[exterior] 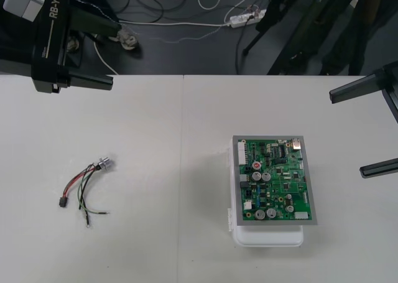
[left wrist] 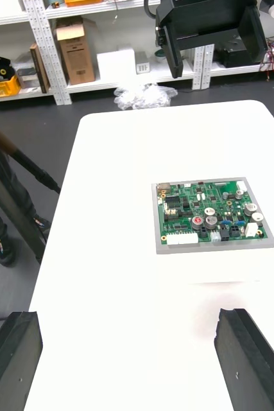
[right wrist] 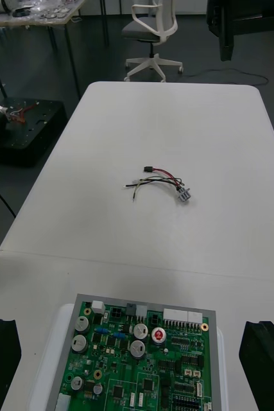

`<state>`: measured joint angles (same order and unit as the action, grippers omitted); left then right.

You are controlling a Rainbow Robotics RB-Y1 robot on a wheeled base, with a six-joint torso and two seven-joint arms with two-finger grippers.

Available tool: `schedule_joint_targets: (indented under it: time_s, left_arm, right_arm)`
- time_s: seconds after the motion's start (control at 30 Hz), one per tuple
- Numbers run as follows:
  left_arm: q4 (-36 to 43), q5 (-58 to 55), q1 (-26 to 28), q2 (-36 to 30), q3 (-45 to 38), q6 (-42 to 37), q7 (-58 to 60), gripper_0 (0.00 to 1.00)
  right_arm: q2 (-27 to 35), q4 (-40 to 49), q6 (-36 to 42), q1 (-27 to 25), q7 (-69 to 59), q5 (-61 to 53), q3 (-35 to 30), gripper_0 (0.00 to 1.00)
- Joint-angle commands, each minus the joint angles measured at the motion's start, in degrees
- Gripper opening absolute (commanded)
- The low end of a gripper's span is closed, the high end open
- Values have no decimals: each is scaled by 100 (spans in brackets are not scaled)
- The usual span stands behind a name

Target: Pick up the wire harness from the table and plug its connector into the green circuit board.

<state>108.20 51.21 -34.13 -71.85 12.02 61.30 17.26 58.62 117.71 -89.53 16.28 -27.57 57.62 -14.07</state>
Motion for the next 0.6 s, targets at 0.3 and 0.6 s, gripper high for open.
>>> schedule_joint_targets:
  time_s: [0.3, 0.6]
  left_arm:
    - [122, -14, -208, 48, -130, -250, -56, 80]
    - [122, -14, -208, 48, -130, -250, -56, 80]
  right_arm:
    - [-17, -11, -38, -55, 208, -75, -202, 100]
    - [-17, -11, -38, -55, 208, -75, -202, 100]
